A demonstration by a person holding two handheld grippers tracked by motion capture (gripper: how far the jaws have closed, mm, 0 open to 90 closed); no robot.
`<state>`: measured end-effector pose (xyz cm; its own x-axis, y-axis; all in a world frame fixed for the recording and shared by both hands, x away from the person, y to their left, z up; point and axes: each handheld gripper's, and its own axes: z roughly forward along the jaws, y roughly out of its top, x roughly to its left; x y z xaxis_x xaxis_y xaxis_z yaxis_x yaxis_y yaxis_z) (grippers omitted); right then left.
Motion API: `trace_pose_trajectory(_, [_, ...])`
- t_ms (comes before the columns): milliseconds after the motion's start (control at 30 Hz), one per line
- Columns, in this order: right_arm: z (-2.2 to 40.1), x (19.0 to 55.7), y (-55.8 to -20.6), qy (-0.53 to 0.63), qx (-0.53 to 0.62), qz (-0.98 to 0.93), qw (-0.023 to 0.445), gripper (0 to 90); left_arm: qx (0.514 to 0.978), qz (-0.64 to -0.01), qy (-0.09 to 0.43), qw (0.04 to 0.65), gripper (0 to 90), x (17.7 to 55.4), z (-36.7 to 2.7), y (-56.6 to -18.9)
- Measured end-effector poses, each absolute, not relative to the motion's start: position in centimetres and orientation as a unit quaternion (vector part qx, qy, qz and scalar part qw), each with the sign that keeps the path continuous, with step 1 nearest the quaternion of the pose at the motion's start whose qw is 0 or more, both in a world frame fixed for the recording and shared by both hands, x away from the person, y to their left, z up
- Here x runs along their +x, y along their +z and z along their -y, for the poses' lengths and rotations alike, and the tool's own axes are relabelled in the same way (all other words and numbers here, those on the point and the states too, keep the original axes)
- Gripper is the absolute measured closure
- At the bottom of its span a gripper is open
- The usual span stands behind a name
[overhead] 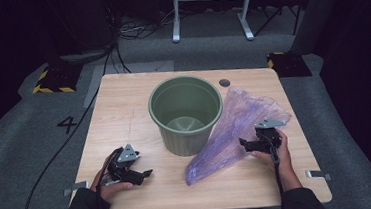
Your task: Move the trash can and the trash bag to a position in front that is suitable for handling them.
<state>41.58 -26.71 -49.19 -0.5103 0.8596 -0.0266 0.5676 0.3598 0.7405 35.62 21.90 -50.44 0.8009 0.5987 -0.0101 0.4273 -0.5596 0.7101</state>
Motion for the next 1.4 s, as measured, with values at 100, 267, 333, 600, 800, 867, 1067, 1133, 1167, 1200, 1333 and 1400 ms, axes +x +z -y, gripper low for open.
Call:
trace_pose_trajectory(100, [26.6,41.9,-49.6,0.341,0.447,-0.8,0.21,19.1,0.876,-0.293,0.117,0.366,13.5,35.6,-21.9,-50.4])
trace_pose_trajectory(267, [26.4,42.4,-50.1,0.344,0.448,-0.8,0.202,20.6,0.875,-0.294,0.119,0.365,13.5,35.6,-21.8,-50.4])
trace_pose_trajectory(333, [26.5,42.4,-50.2,0.346,0.448,-0.8,0.2,19.8,0.875,-0.295,0.12,0.365,13.5,35.6,-21.8,-50.4])
trace_pose_trajectory(600, [26.9,42.9,-50.3,0.354,0.436,-0.803,0.199,18.7,0.873,-0.299,0.123,0.365,14.1,35.4,-21.8,-50.4])
trace_pose_trajectory(800, [26.5,42.6,-49.7,0.371,0.418,-0.803,0.209,16.7,0.872,-0.3,0.123,0.366,14.1,35.2,-21.7,-50.4])
trace_pose_trajectory(867, [26.1,42.5,-49.1,0.382,0.416,-0.798,0.209,15.7,0.873,-0.3,0.124,0.365,14.2,35.1,-21.7,-50.4])
trace_pose_trajectory(1067, [24.3,42.6,-49.0,0.384,0.403,-0.805,0.205,15.7,0.872,-0.301,0.124,0.366,14.1,34.7,-21.7,-50.5])
trace_pose_trajectory(1133, [23.8,43.0,-49.4,0.37,0.405,-0.811,0.202,15.7,0.872,-0.301,0.123,0.365,14.1,34.6,-21.7,-50.4])
trace_pose_trajectory(1167, [23.7,43.2,-49.5,0.365,0.409,-0.812,0.203,15.8,0.872,-0.301,0.124,0.365,14.2,34.5,-21.7,-50.4])
trace_pose_trajectory(1200, [23.5,43.3,-49.7,0.363,0.411,-0.811,0.201,16.0,0.872,-0.302,0.123,0.366,14.1,34.4,-21.7,-50.5])
trace_pose_trajectory(1333, [23.1,43.9,-50.1,0.344,0.419,-0.815,0.206,19.6,0.872,-0.303,0.124,0.364,14.2,34.0,-21.9,-50.4])
trace_pose_trajectory(1400, [23.2,44.2,-50.2,0.353,0.425,-0.81,0.197,19.4,0.871,-0.302,0.125,0.366,14.2,33.9,-22.0,-50.5])
